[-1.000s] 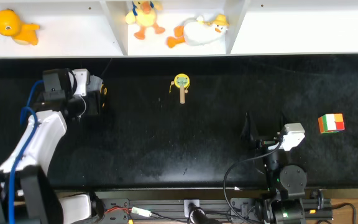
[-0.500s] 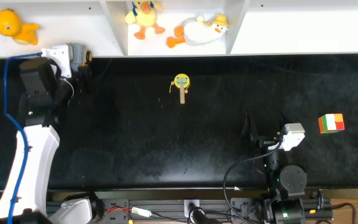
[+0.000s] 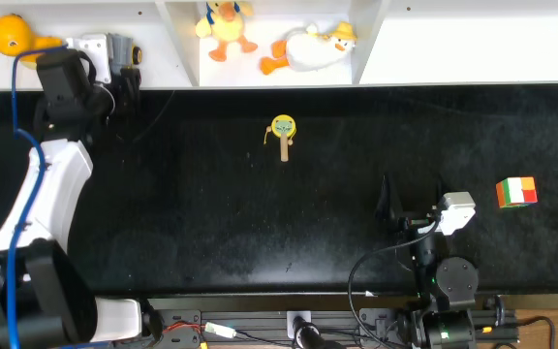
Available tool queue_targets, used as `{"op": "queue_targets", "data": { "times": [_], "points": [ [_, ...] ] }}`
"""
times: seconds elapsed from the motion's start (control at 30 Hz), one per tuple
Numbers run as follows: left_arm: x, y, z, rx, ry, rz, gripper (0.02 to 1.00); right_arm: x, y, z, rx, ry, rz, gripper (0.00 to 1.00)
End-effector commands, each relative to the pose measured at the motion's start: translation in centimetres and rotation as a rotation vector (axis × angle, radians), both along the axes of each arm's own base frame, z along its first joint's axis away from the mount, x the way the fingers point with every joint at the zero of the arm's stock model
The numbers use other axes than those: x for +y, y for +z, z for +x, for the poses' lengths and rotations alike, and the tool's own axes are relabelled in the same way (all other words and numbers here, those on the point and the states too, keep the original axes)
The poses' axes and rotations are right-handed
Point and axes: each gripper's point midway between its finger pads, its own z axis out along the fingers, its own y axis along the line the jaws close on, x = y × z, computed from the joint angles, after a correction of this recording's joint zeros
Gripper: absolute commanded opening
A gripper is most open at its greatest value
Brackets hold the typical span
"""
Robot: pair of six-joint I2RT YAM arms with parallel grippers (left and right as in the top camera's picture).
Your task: Store Toys
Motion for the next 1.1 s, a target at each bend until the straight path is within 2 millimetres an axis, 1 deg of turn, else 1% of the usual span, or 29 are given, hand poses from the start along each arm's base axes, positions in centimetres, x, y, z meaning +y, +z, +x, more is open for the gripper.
{"op": "queue_targets", "data": {
  "times": [0.03, 0.2, 0.33, 0.5, 0.6, 0.67, 0.7, 0.73, 0.77, 0.8, 0.87, 0.9, 1.1],
  "points": [
    [0.0, 1.6, 1.8, -0.052, 0.004, -0.008, 0.286, 0.1, -0.3, 0.0, 0.001, 0.001, 0.006, 0.996],
    [-0.5, 1.0, 2.4, -0.052, 0.002, -0.022, 0.281, 0.1, -0.3, 0.0, 0.001, 0.001, 0.006, 0.996],
    [-1.0, 0.0, 2.8, -0.039, 0.001, -0.033, 0.255, 0.1, -0.3, 0.0, 0.001, 0.001, 0.006, 0.993],
    [-0.9, -0.9, 3.1, -0.027, 0.013, -0.043, 0.251, 0.1, -0.3, 0.0, 0.001, 0.001, 0.006, 0.993],
    [-0.3, -1.0, 3.0, -0.025, 0.040, -0.022, 0.253, 0.1, -0.3, 0.0, 0.001, 0.001, 0.006, 0.993],
    [0.0, -1.0, 3.0, -0.024, 0.053, -0.012, 0.272, 0.1, -0.3, 0.0, 0.001, 0.001, 0.006, 0.993],
    [0.0, -1.0, 3.0, -0.023, 0.054, -0.012, 0.349, 0.1, -0.3, 0.0, 0.001, 0.001, 0.006, 0.996],
    [0.0, -1.0, 3.0, -0.022, 0.053, -0.012, 0.476, 0.1, -0.3, 0.0, 0.001, 0.001, 0.006, 0.996],
    [0.0, -1.1, 3.0, -0.019, 0.053, -0.012, 0.634, 0.1, -0.3, 0.0, 0.001, 0.001, 0.006, 0.996],
    [0.0, -1.2, 2.9, -0.015, 0.053, -0.013, 0.700, 0.1, -0.3, 0.0, 0.001, 0.001, 0.006, 0.996],
    [-0.1, -1.3, 2.8, -0.010, 0.054, -0.014, 0.923, 0.1, -0.3, 0.0, 0.001, 0.001, 0.006, 0.996],
    [-0.1, -1.3, 2.8, -0.009, 0.054, -0.014, 1.000, 0.1, -0.3, 0.0, 0.001, 0.001, 0.006, 0.993],
    [-0.2, -1.0, 2.8, -0.014, 0.050, -0.017, 1.000, 0.1, -0.3, 0.0, 0.001, 0.001, 0.006, 0.993]
  ]
}}
